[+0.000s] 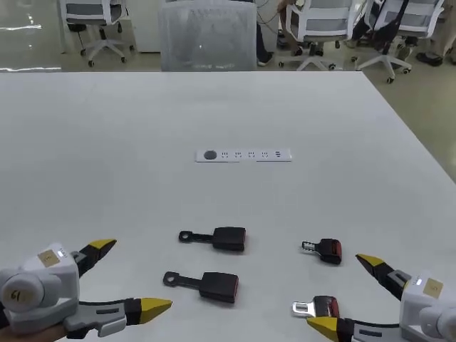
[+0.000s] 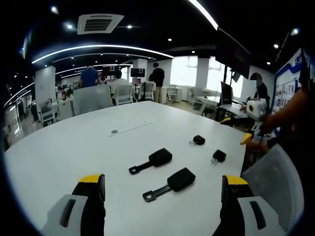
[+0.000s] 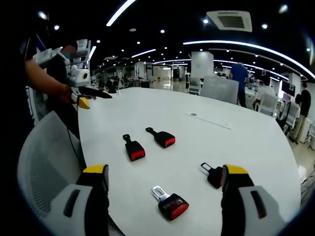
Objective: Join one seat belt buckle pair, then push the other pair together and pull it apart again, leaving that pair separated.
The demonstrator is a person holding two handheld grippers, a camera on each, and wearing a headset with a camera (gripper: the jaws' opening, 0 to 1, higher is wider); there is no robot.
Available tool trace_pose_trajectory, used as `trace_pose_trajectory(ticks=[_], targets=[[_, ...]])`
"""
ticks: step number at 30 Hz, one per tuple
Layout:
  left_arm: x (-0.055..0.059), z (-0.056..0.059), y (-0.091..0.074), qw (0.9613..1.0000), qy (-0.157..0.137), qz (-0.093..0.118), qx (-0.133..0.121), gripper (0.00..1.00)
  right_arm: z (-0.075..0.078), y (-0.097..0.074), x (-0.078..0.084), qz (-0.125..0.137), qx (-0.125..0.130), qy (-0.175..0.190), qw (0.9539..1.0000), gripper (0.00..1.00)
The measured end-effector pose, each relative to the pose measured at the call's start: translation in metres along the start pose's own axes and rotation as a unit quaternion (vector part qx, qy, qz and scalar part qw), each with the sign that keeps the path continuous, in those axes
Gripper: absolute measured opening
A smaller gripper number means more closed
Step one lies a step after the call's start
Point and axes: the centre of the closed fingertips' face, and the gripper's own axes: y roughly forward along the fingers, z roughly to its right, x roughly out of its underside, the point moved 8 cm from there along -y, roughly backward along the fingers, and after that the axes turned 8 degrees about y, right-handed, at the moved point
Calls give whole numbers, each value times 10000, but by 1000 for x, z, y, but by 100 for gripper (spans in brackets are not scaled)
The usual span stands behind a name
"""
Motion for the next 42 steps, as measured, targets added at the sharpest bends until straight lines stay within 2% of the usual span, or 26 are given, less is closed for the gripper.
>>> trace_pose_trajectory(ticks=[17,42], targets=[[2,-1,0,10000,-43,-27,-6,100,-1,4,0,-39,-35,27,10000,97],[4,2,5,9999,-82,-56,47,100,3,1,8,-104,17,114,9999,96]])
